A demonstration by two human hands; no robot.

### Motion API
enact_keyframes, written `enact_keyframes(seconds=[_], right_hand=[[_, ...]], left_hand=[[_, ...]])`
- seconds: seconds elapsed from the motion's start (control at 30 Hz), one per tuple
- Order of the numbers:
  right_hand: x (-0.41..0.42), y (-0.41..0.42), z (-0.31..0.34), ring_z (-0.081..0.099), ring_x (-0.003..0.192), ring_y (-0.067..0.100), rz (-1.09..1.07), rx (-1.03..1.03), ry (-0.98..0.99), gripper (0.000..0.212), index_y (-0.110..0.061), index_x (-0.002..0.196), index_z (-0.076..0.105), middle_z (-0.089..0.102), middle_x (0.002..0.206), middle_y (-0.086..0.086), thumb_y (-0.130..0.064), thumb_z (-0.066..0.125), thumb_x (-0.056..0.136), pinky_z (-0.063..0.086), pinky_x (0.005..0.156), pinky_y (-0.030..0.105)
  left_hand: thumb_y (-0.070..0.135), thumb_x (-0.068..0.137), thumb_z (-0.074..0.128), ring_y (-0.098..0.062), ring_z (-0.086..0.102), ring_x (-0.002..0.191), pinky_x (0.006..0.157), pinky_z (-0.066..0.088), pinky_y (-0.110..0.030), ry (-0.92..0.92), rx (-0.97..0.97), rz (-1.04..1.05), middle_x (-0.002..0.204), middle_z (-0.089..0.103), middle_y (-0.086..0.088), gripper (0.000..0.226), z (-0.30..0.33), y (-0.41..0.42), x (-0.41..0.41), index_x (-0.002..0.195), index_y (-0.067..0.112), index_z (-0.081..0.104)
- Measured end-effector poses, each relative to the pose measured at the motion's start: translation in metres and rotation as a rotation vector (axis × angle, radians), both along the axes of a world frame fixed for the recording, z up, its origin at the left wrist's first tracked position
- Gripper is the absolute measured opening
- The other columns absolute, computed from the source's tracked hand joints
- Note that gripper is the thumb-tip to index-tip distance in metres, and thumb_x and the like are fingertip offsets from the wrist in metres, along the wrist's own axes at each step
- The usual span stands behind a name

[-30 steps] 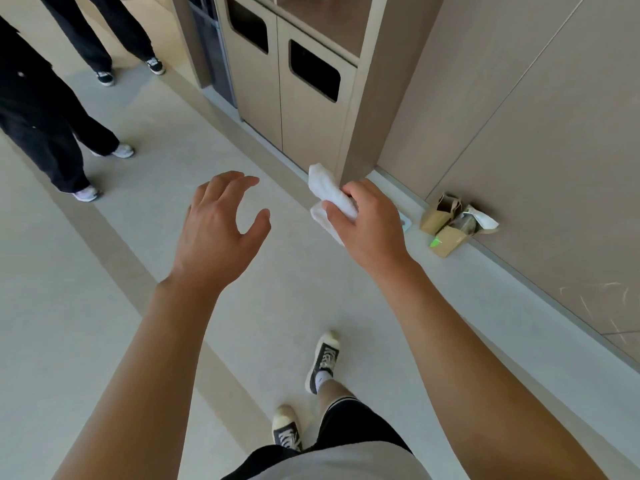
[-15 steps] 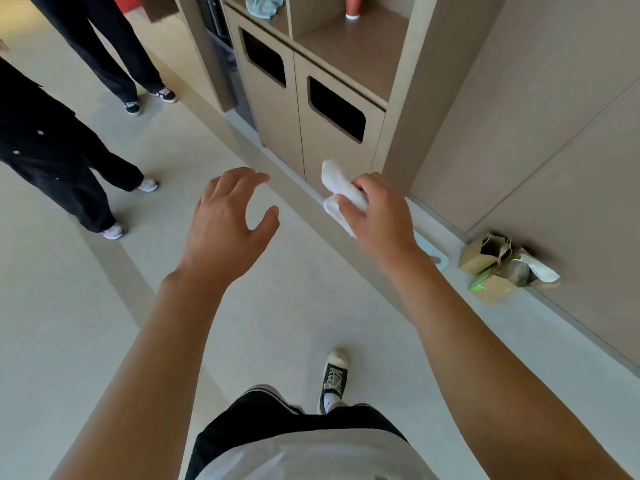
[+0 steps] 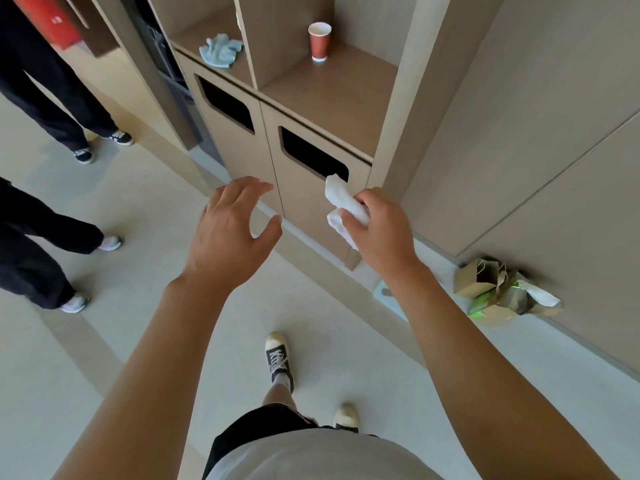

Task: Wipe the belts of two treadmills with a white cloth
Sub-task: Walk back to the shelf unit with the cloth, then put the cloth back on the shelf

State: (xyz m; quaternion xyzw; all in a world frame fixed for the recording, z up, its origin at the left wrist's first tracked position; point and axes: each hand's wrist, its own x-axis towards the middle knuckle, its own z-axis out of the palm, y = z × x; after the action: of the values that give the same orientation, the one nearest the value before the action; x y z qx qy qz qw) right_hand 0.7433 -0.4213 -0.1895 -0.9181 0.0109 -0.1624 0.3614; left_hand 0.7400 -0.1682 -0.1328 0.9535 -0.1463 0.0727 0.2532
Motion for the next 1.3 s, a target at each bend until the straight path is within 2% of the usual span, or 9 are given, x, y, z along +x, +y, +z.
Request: enact_keyframes(seconds=[0.2,0.33,0.47,0.63,0.77,0.97,1.1,1.2,1.3], right_hand=[[0.094,0.010,-0.005,0.052,0.068,0.017,-0.135,-0.047,-0.006,0.021,-0.012,0.085,0.057,0.056,0.081,-0.003,-0.030,0.067,0.090,0.047,0.060,0.033],[0.142,0.013,-0.009,0.049,0.071,0.017,-0.198,-0.070,0.002,0.021,-0.012,0.090,0.059,0.055,0.085,-0.005,-0.031,0.067,0.091,0.038,0.063,0.028],[0.177,0.004,-0.013,0.051,0.072,0.019,-0.262,-0.067,0.043,0.021,-0.014,0.091,0.059,0.053,0.084,-0.007,-0.034,0.067,0.090,0.043,0.062,0.032],[0.231,-0.017,-0.032,0.054,0.075,0.021,-0.257,-0.032,0.131,0.021,-0.015,0.096,0.061,0.057,0.088,-0.004,-0.034,0.063,0.088,0.046,0.063,0.034],[0.280,-0.030,-0.042,0.057,0.077,0.019,-0.238,0.015,0.201,0.026,-0.017,0.099,0.060,0.059,0.094,-0.006,-0.038,0.055,0.084,0.044,0.063,0.030],[0.336,-0.040,-0.058,0.057,0.089,0.018,-0.240,0.036,0.246,0.021,-0.017,0.104,0.058,0.056,0.104,-0.004,-0.029,0.057,0.087,0.052,0.077,0.036],[0.371,-0.043,-0.074,0.057,0.095,0.022,-0.334,0.064,0.250,0.023,-0.013,0.108,0.058,0.056,0.109,0.001,-0.027,0.059,0.090,0.049,0.086,0.038],[0.394,-0.040,-0.091,0.055,0.103,0.024,-0.380,0.092,0.320,0.031,-0.013,0.118,0.055,0.051,0.121,0.003,-0.028,0.064,0.093,0.047,0.088,0.037],[0.398,-0.038,-0.104,0.053,0.116,0.020,-0.369,0.132,0.487,0.050,-0.018,0.138,0.045,0.044,0.138,0.000,-0.037,0.065,0.096,0.041,0.086,0.030]], left_hand=[[0.042,0.100,0.057,-0.025,0.047,0.140,0.113,0.047,-0.050,0.032,-0.002,-0.138,0.149,0.055,-0.001,0.050,-0.005,0.007,0.116,0.146,0.021,0.055],[0.044,0.098,0.053,-0.026,0.048,0.138,0.111,0.048,-0.052,0.052,0.021,-0.218,0.148,0.055,-0.001,0.053,-0.011,0.006,0.185,0.146,0.021,0.055],[0.043,0.096,0.054,-0.025,0.048,0.137,0.109,0.048,-0.050,0.094,-0.017,-0.265,0.148,0.055,0.000,0.054,-0.019,-0.014,0.237,0.144,0.020,0.057],[0.044,0.093,0.054,-0.026,0.050,0.135,0.109,0.048,-0.052,0.126,-0.014,-0.304,0.148,0.056,0.000,0.056,-0.036,-0.049,0.296,0.144,0.020,0.057],[0.044,0.094,0.053,-0.027,0.049,0.136,0.109,0.048,-0.051,0.149,-0.012,-0.323,0.148,0.056,-0.002,0.055,-0.052,-0.069,0.335,0.144,0.020,0.057],[0.045,0.093,0.052,-0.027,0.050,0.135,0.108,0.049,-0.052,0.176,-0.002,-0.322,0.146,0.057,-0.001,0.055,-0.076,-0.076,0.380,0.142,0.021,0.058],[0.046,0.092,0.051,-0.028,0.053,0.133,0.106,0.050,-0.053,0.178,0.018,-0.385,0.143,0.059,-0.002,0.056,-0.089,-0.080,0.411,0.141,0.020,0.059],[0.044,0.092,0.052,-0.028,0.055,0.130,0.103,0.052,-0.054,0.173,0.026,-0.432,0.142,0.060,-0.002,0.054,-0.100,-0.084,0.438,0.140,0.019,0.060],[0.042,0.090,0.053,-0.029,0.055,0.131,0.105,0.051,-0.055,0.222,0.070,-0.500,0.143,0.060,-0.002,0.055,-0.111,-0.092,0.461,0.139,0.019,0.060]])
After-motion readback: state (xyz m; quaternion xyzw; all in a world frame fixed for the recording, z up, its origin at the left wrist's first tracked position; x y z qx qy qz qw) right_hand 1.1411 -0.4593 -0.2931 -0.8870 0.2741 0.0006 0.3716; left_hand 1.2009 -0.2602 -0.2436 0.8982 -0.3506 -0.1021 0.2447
